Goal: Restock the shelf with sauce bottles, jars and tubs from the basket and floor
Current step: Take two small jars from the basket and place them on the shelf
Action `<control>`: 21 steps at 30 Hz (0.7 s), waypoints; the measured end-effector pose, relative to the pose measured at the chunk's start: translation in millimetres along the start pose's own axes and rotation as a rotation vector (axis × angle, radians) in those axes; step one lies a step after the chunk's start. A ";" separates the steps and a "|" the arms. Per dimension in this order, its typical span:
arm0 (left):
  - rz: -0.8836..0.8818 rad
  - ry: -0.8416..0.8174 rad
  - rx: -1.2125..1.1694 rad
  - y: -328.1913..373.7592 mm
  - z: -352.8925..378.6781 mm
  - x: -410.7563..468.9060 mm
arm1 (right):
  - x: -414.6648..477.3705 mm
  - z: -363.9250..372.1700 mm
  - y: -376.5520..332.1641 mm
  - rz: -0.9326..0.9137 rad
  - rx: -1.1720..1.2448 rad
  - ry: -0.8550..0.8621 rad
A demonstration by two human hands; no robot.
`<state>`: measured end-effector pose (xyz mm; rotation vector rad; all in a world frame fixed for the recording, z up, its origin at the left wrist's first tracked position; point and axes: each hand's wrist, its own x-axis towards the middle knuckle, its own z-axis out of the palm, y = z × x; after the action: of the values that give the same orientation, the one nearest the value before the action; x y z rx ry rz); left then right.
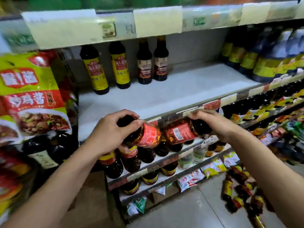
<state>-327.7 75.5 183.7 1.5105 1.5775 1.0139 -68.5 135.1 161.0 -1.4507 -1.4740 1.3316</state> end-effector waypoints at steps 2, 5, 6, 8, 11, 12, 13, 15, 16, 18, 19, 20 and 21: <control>0.021 0.060 0.059 17.6 -6.4 8.9 | 22.4 -6.4 -18.4 -0.047 -0.030 -0.056; -0.015 0.113 0.141 38.7 -15.3 19.9 | 52.0 -10.0 -43.6 -0.102 -0.100 -0.118; -0.038 0.132 0.164 43.3 -17.6 24.1 | 61.8 -10.2 -51.3 -0.128 -0.125 -0.143; -0.068 0.174 0.228 49.5 -22.0 33.4 | 79.1 -7.3 -66.1 -0.167 -0.166 -0.191; -0.105 0.229 0.302 51.4 -31.0 49.1 | 101.0 5.0 -83.6 -0.183 -0.206 -0.226; -0.118 0.239 0.327 50.5 -33.7 54.6 | 107.5 9.5 -87.6 -0.184 -0.222 -0.232; -0.132 0.244 0.372 49.2 -36.4 60.2 | 113.6 13.9 -91.6 -0.188 -0.248 -0.243; -0.152 0.239 0.504 47.0 -42.1 70.8 | 126.2 21.7 -98.7 -0.212 -0.329 -0.290; -0.153 0.232 0.563 45.3 -45.3 76.0 | 131.5 25.6 -101.9 -0.227 -0.375 -0.311; -0.138 0.202 0.647 40.6 -53.4 86.8 | 141.8 33.0 -107.4 -0.263 -0.444 -0.342; -0.131 0.177 0.680 38.2 -56.9 91.5 | 146.1 35.7 -109.2 -0.282 -0.468 -0.355; -0.131 0.147 0.705 36.5 -59.9 95.7 | 150.3 38.5 -110.8 -0.298 -0.493 -0.370; -0.136 0.117 0.723 35.3 -62.4 99.8 | 154.5 40.5 -112.0 -0.309 -0.520 -0.386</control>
<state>-374.1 171.5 244.8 1.7813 2.2453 0.4677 -163.4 292.1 227.5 -1.2220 -2.3253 1.1212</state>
